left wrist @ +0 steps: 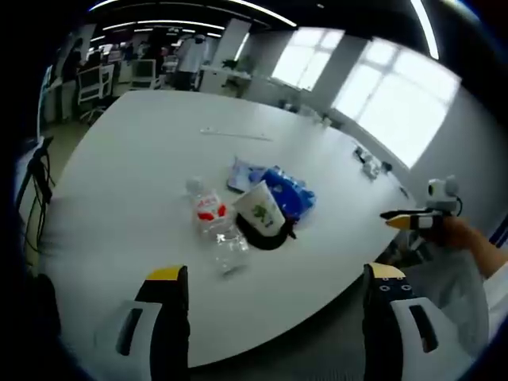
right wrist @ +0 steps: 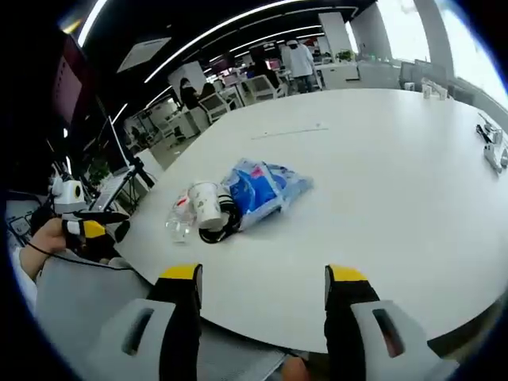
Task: Arrange the tabletop items into an orderly group along one side of the table until the central work area is clear of visible clutter.
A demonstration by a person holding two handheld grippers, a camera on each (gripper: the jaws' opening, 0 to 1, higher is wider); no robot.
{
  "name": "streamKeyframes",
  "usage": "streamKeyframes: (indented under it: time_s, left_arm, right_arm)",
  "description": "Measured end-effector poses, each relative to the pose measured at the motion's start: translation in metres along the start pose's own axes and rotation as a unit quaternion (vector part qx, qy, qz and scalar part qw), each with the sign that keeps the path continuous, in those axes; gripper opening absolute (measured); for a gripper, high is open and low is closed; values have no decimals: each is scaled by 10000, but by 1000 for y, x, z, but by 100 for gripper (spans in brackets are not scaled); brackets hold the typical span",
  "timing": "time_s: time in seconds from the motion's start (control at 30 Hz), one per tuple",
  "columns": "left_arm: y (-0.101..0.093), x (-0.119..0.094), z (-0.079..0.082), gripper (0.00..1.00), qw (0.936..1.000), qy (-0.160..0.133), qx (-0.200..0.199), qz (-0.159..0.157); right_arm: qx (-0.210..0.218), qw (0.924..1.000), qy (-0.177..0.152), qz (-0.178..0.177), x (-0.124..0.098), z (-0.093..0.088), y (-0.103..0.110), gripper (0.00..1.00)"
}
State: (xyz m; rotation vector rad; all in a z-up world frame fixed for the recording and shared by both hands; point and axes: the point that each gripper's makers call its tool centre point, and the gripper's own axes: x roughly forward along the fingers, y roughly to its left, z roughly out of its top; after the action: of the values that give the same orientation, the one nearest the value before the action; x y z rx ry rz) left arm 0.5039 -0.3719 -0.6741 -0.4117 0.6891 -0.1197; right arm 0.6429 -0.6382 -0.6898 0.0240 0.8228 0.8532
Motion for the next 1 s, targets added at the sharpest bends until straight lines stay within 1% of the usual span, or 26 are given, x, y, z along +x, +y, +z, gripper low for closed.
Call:
streamKeyframes:
  time_s: [0.2, 0.47, 0.57, 0.7, 0.87, 1.0]
  left_arm:
    - [0, 0, 0, 87, 10000, 7, -34, -11]
    - [-4, 0, -2, 86, 10000, 24, -53, -50]
    - [-3, 0, -1, 85, 10000, 15, -62, -51]
    - [1, -2, 3, 84, 9999, -90, -85, 4]
    - [-1, -4, 3, 84, 9998, -122, -126, -9]
    - [1, -4, 7, 84, 9998, -185, -121, -1]
  right_arm:
    - [-22, 10000, 60, 1, 0, -4, 2, 60]
    - [33, 10000, 77, -7, -2, -8, 6, 59]
    - [-54, 9999, 93, -18, -2, -7, 9, 59]
    - [-183, 9998, 90, -41, -4, -5, 11, 59]
    - [-105, 9999, 12, -54, -4, -2, 12, 58]
    - [-163, 9999, 26, -30, -2, 0, 15, 58]
